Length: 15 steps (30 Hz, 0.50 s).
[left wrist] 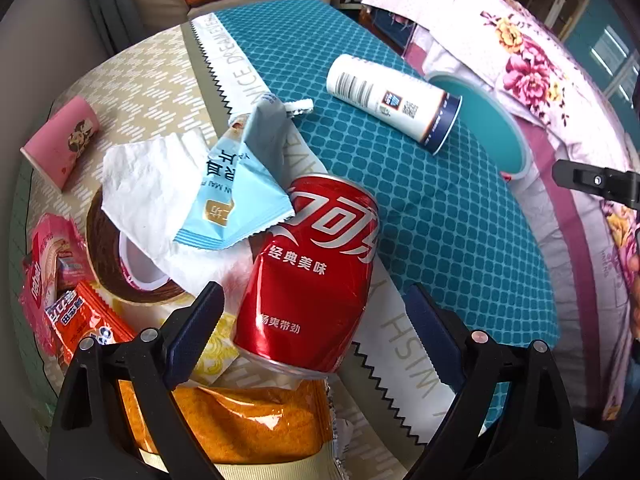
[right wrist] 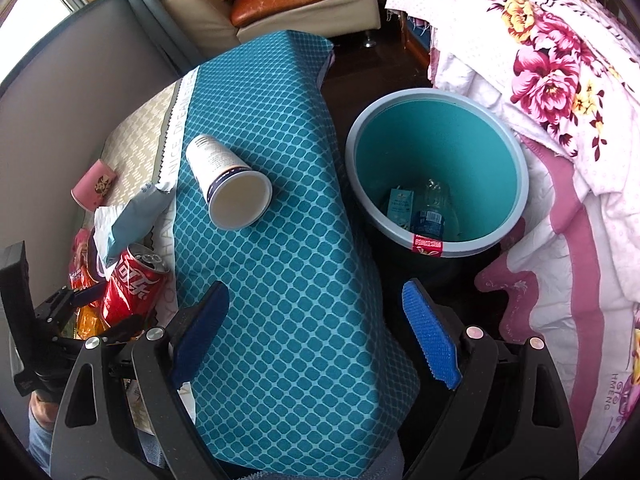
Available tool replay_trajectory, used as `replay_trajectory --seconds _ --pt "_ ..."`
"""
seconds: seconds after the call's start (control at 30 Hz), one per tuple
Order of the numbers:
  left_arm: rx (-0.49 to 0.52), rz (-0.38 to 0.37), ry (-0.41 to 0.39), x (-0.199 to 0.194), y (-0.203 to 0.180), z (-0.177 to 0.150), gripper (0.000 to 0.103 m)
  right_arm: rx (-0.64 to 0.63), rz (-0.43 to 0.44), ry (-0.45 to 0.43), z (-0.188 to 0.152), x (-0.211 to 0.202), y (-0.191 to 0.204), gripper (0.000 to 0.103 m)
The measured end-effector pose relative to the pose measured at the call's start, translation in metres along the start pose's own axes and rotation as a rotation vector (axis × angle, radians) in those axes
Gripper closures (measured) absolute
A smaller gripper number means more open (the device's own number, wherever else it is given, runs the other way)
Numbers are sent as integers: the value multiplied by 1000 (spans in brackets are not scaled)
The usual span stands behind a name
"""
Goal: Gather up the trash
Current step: 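Move the left tool back to the table and grasp the red cola can, then lift the cola can with left tool while right tool grasps the white paper cup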
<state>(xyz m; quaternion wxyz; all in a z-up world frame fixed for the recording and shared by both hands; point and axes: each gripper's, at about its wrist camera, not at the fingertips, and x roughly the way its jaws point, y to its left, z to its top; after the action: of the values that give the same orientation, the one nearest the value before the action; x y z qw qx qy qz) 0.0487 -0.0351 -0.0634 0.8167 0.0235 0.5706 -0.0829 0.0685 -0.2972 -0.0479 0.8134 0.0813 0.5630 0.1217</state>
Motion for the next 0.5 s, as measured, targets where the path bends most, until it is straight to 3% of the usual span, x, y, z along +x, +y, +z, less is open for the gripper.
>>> replay_trajectory --seconds 0.1,0.27,0.5 --pt "29 30 -22 0 -4 0 11 3 9 10 -1 4 1 19" --pt "69 18 -18 3 -11 -1 42 16 14 18 -2 8 -1 19" --pt "71 12 1 13 -18 5 41 24 26 32 -4 13 -3 19"
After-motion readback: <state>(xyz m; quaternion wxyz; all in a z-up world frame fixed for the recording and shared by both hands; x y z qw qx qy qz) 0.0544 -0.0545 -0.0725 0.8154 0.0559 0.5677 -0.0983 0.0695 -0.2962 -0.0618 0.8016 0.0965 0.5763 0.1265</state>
